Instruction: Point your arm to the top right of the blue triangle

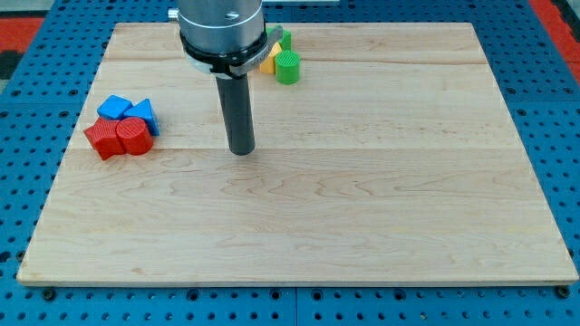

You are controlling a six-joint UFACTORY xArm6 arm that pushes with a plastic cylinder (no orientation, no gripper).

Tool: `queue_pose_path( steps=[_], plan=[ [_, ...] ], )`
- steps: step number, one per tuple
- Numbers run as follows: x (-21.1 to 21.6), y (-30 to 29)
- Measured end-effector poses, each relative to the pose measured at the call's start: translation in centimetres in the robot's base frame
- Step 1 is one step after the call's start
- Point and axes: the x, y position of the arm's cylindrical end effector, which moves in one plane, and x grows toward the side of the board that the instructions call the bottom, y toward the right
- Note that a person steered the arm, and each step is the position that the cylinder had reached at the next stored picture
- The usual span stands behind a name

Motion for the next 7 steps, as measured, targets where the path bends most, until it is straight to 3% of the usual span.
queue_pose_path(
  steps=[3, 4, 6, 7],
  plan=[
    [-0.2, 0.9],
    [-2.8, 3.2],
    [-10.7, -9.9],
    [-14.3, -13.5]
  ],
)
